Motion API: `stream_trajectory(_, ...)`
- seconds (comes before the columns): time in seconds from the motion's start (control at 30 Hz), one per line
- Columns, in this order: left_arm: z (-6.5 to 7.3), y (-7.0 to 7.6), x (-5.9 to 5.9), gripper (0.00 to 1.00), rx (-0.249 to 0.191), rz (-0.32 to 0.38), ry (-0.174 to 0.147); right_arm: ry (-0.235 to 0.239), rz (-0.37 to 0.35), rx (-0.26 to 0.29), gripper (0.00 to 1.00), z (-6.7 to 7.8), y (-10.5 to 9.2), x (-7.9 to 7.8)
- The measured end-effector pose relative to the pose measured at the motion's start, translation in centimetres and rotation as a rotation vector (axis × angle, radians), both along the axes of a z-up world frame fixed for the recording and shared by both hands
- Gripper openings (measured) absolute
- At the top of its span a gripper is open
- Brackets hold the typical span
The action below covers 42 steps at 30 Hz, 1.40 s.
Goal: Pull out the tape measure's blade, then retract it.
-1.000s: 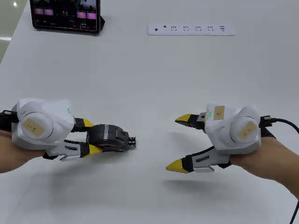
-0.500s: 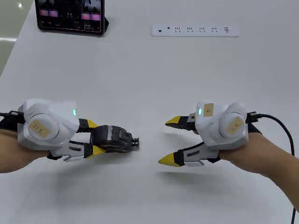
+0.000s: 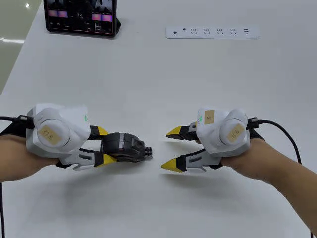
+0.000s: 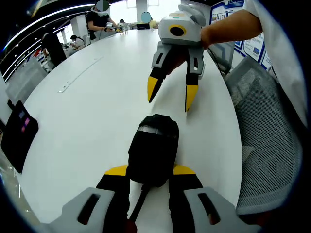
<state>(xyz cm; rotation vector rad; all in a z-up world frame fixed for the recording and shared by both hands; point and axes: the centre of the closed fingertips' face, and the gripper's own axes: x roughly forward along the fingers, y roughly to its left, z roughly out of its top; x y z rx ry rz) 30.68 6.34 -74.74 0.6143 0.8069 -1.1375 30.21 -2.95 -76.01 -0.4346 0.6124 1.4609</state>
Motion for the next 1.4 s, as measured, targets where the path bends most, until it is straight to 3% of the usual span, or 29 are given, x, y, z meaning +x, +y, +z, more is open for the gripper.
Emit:
stream_trajectory(0.67,-0.1,0.0,0.1,0.25,0.008,-0.002,0.004,-0.014,0.058,0.011,0.25,-1.5,2.4,-0.2)
stream_trajectory(1.4,-0.1,0.1,0.1,0.25,0.013,-0.002,0.006,-0.025,0.078,0.041,0.13,-1.7,3.5,-0.2)
